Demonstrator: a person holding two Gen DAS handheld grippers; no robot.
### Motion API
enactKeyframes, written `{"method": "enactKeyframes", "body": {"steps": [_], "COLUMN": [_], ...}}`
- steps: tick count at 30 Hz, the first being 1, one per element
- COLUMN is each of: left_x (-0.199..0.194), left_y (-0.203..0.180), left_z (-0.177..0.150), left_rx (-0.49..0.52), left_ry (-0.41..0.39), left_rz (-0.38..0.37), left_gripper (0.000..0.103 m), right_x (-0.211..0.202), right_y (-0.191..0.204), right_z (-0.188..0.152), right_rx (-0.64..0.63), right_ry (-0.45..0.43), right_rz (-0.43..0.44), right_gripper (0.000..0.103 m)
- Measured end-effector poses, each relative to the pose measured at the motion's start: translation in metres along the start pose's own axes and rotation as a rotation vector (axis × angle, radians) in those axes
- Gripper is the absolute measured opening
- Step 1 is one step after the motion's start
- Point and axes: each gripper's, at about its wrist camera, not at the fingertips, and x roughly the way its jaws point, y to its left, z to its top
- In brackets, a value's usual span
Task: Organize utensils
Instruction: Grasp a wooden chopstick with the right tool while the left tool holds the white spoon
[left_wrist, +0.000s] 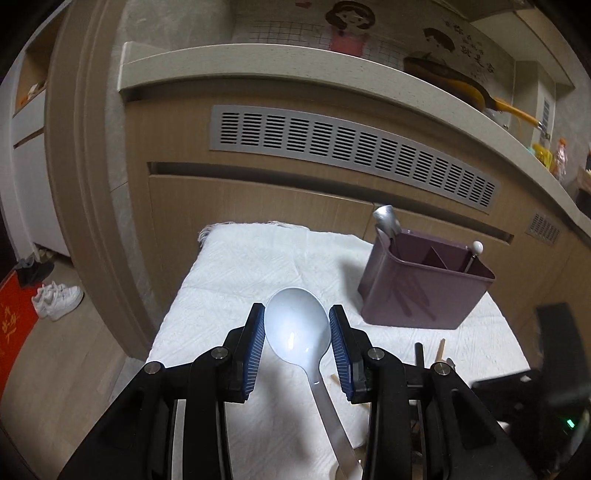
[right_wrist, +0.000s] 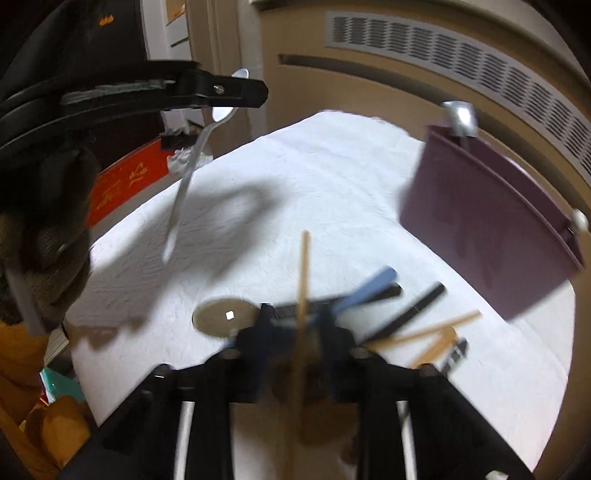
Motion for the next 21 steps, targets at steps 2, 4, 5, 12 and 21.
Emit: {"method": "enactKeyframes", "body": {"steps": [2,4,5,12,21], "left_x": [-0.002,-0.004,-0.004,-0.004,-0.019], "left_y": [0.009,0.015,0.018,0.021,-0.010], "left_z": [-0.002,-0.005,-0.006,-0.012,-0.022], "left_rx": [-0.022,-0.035,-0.040,-0.043,0.047], "left_ry": [-0.001,0.001,0.004,0.009,-0.029], "left_rz": [0.000,-0.001,-0.004,-0.013,0.000], "left_gripper": [0.036,0.036,0.036,0.036,0.036], "right_x": [0.012,0.023,0.029,0.056,0.017], "right_y": [-0.002,-0.005,-0.006,-0.018,-0.025], "right_z": [0.011,0.020,0.023,0.025,0.009], "right_rx": [0.001,-0.004,-0.003,0.052,0.088], "right_ry": [0.018,0.029,0.036,0.105,0.020], "right_rz": [0.001,-0.032,-0.045,-0.096,-0.086], "right_gripper": [0.021,0.020,0.019,0.019,0.006]}}
